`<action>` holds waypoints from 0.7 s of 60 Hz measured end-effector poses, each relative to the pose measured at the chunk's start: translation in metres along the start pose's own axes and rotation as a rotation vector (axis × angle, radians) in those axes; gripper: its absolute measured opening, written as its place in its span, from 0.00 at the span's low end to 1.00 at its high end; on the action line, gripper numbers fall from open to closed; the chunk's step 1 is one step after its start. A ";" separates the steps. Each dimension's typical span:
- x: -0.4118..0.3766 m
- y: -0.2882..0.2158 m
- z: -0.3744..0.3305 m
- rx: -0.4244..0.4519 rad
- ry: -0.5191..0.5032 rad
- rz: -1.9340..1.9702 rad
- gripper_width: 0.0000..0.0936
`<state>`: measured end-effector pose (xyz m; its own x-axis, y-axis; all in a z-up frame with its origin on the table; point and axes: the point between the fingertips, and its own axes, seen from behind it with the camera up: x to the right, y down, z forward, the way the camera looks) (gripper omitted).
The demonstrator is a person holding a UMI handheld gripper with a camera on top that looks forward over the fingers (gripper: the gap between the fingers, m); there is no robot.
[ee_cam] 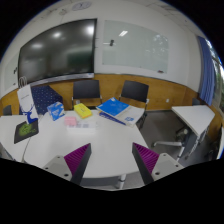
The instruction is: Unplug charger
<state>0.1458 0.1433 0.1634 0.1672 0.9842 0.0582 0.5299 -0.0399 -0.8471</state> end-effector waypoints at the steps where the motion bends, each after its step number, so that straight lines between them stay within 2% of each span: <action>1: -0.002 -0.001 0.001 0.005 -0.007 -0.007 0.93; 24: -0.180 -0.026 0.066 0.099 -0.155 -0.077 0.91; 42: -0.223 -0.025 0.177 0.117 -0.110 -0.033 0.91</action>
<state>-0.0519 -0.0446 0.0784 0.0561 0.9978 0.0346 0.4320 0.0070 -0.9019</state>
